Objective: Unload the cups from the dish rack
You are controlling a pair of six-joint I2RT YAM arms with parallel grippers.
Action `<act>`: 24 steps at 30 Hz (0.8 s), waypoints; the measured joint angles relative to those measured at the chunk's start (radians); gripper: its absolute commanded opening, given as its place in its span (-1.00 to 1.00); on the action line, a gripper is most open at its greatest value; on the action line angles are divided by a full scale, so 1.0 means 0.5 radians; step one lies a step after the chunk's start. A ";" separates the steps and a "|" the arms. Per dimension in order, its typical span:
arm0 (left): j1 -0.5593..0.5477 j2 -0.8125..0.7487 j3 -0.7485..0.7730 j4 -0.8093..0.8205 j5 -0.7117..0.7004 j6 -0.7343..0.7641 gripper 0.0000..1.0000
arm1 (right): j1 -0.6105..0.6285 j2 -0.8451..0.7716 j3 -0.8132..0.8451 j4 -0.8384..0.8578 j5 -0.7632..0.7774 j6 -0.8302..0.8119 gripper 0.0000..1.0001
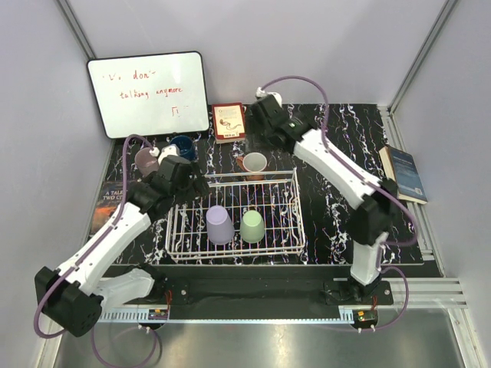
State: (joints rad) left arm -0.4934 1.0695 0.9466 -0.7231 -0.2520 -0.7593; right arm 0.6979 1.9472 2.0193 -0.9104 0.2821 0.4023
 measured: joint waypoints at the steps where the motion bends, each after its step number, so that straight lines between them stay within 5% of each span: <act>1: -0.022 -0.033 -0.002 -0.001 -0.004 0.050 0.98 | 0.005 -0.157 -0.212 0.114 0.013 0.003 0.71; 9: -0.204 -0.417 -0.213 0.050 -0.008 0.298 0.98 | 0.111 -0.954 -1.336 0.542 0.075 0.071 0.86; 24: -0.550 -0.611 -0.236 0.043 -0.152 0.333 0.98 | 0.315 -1.295 -1.797 0.818 0.131 0.217 0.93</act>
State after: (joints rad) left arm -0.7685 0.7639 0.8288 -0.7013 -0.3279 -0.5930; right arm 0.8555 1.2995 1.1210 -0.5014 0.3477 0.5106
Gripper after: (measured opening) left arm 0.987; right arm 0.949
